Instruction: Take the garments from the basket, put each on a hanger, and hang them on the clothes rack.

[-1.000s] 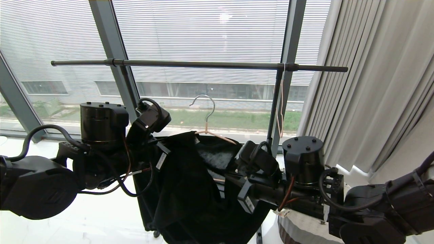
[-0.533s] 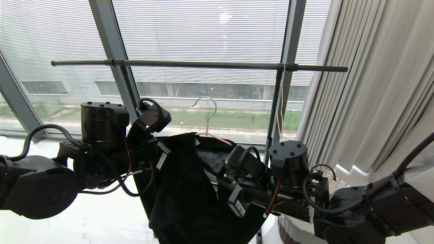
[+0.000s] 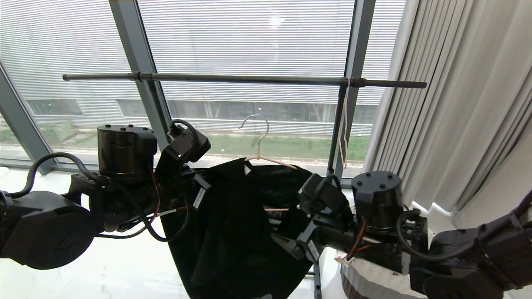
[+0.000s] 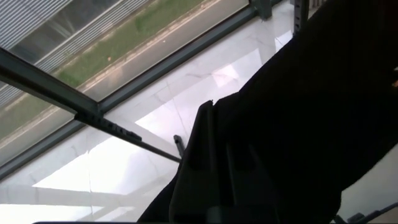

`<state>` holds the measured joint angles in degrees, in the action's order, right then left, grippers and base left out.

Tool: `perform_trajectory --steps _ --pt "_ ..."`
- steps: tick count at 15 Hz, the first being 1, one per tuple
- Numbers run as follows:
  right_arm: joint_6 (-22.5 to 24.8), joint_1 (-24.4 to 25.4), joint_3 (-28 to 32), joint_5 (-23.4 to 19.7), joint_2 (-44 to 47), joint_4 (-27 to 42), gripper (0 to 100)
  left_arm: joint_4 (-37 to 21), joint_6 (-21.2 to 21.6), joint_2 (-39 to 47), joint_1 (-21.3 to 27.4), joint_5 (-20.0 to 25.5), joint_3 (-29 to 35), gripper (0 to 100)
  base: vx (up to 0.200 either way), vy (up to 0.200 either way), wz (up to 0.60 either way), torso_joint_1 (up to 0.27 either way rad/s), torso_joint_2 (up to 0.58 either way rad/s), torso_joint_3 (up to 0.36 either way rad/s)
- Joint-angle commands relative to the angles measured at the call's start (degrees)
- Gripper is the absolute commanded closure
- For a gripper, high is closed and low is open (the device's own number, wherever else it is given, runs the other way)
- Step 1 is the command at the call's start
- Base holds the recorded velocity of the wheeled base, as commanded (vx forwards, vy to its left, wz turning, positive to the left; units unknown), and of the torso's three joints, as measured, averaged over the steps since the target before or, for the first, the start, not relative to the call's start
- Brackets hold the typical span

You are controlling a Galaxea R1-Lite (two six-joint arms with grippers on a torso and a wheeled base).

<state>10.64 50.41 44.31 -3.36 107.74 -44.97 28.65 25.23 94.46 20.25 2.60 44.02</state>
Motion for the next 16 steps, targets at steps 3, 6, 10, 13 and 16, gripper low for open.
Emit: perform_trajectory --steps 3,6,10,13,16 --pt "2.54 -10.68 -10.74 -6.13 -12.73 -0.03 0 0.0 -5.46 -0.42 0.14 2.85 -0.16 100 0.0 0.0 0.0 0.0 0.0 0.0" --pt "4.04 -15.6 -13.55 -8.24 -16.51 0.23 0 0.0 -6.25 -1.21 0.14 10.94 -0.34 100 0.0 0.0 0.0 0.0 0.0 0.0" --pt "6.76 -20.88 -12.5 -9.91 -17.21 1.99 0 0.0 -4.4 -1.3 0.93 21.84 -1.48 100 0.0 0.0 0.0 0.0 0.0 0.0" --pt "7.81 -26.68 -3.88 -14.57 -19.23 15.44 0 0.09 -0.8 -1.3 1.11 28.6 -1.57 100 0.0 0.0 0.0 0.0 0.0 0.0" --pt "12.03 -32.39 8.33 -21.95 -20.99 34.95 0 0.18 2.71 -1.83 1.2 31.86 -1.66 100 0.0 0.0 0.0 0.0 0.0 0.0"
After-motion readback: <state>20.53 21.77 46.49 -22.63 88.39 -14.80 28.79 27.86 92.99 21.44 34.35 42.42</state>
